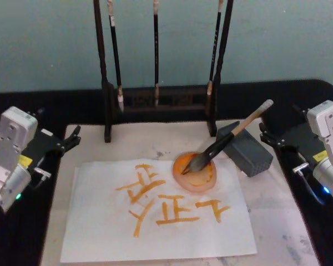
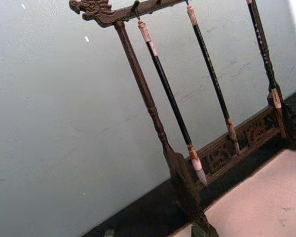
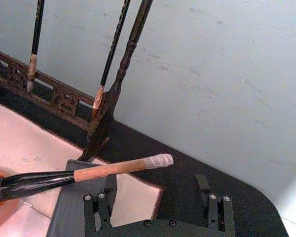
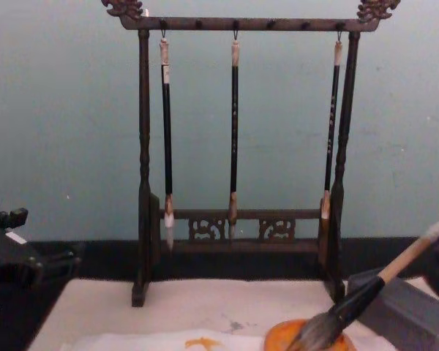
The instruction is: Pick up the brush from the inkstone, write on the paper, then place the brush back to its original position.
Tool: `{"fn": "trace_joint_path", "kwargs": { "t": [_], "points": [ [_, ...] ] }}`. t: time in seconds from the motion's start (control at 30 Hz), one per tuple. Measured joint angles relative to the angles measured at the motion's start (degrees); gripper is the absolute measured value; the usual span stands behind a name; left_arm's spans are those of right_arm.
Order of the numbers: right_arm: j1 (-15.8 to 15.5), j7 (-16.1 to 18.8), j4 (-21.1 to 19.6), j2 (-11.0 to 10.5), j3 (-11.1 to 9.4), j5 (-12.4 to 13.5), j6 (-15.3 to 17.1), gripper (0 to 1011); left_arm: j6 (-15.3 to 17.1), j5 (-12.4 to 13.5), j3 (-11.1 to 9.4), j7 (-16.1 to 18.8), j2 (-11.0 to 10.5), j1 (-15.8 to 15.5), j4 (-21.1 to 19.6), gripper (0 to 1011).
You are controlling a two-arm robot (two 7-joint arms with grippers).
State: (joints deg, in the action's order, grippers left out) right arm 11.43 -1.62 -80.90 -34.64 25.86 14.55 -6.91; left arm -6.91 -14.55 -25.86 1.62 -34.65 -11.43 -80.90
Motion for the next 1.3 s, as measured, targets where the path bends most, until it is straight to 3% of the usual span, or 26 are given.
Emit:
{"fn": "trace_joint_path", "kwargs": {
  "t": [1.1, 1.3],
  "points": [
    [0.0, 0.0, 0.0, 0.0, 0.0, 0.0, 0.0, 1000, 0.0, 0.0, 0.0, 0.0, 0.0, 0.0, 0.0, 1010],
    [-0.54, 0.54, -0.78, 0.29, -0.85, -0.2, 0.84, 1000, 0.0, 0.0, 0.0, 0.0, 0.0, 0.0, 0.0, 1010]
  ]
}}
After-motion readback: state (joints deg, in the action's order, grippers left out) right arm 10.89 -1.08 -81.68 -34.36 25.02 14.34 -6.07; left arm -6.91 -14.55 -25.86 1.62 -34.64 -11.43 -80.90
